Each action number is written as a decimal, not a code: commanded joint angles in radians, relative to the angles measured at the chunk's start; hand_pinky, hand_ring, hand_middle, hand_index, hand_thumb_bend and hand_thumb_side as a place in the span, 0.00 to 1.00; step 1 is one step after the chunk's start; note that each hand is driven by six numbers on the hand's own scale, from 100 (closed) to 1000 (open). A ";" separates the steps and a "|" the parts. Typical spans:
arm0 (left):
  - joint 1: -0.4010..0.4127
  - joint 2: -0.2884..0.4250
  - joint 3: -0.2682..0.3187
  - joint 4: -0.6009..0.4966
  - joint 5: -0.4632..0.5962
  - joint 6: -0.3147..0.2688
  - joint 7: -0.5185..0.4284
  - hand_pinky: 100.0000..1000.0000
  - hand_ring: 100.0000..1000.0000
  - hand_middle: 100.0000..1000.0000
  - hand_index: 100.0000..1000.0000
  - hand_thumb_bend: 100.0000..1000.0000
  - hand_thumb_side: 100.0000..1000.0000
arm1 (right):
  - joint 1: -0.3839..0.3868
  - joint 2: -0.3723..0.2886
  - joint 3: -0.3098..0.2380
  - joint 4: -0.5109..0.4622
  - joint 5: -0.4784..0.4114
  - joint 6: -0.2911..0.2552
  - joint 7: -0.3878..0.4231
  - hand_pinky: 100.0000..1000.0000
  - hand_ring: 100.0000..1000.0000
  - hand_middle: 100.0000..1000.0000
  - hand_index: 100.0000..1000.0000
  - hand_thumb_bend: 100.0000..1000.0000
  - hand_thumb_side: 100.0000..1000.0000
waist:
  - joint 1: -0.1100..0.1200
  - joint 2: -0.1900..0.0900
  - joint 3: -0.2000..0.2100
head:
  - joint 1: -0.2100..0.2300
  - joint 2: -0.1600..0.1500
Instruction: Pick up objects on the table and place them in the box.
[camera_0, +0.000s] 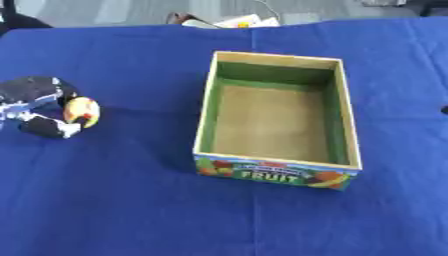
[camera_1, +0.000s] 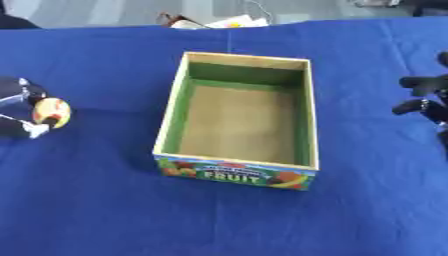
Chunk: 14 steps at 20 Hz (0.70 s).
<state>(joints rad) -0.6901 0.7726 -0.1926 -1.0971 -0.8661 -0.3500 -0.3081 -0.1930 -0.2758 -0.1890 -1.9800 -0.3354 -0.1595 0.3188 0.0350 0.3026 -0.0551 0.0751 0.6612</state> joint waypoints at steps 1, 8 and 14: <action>-0.006 0.027 0.011 -0.017 0.018 0.005 0.025 0.39 0.54 0.51 0.72 0.00 0.17 | -0.005 -0.006 -0.003 -0.020 0.009 0.004 -0.001 0.53 0.75 0.52 0.86 0.00 1.00 | -0.001 -0.016 0.001 | 0.000 -0.007; 0.012 0.042 0.024 -0.074 0.094 0.023 0.040 0.38 0.53 0.51 0.72 0.00 0.16 | -0.005 -0.008 -0.004 -0.020 0.006 0.009 -0.003 0.53 0.75 0.52 0.86 0.00 1.00 | -0.001 -0.022 0.010 | -0.003 -0.005; 0.026 0.055 0.041 -0.135 0.146 0.044 0.025 0.38 0.52 0.52 0.73 0.00 0.16 | -0.004 -0.012 -0.005 -0.020 -0.002 0.011 -0.007 0.54 0.75 0.52 0.86 0.00 1.00 | -0.002 -0.030 0.016 | -0.007 -0.001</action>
<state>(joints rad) -0.6524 0.7776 -0.1724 -1.2049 -0.7337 -0.3134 -0.2820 -0.1925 -0.2720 -0.1895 -1.9800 -0.3359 -0.1503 0.3140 0.0337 0.2939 -0.0410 0.0706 0.6615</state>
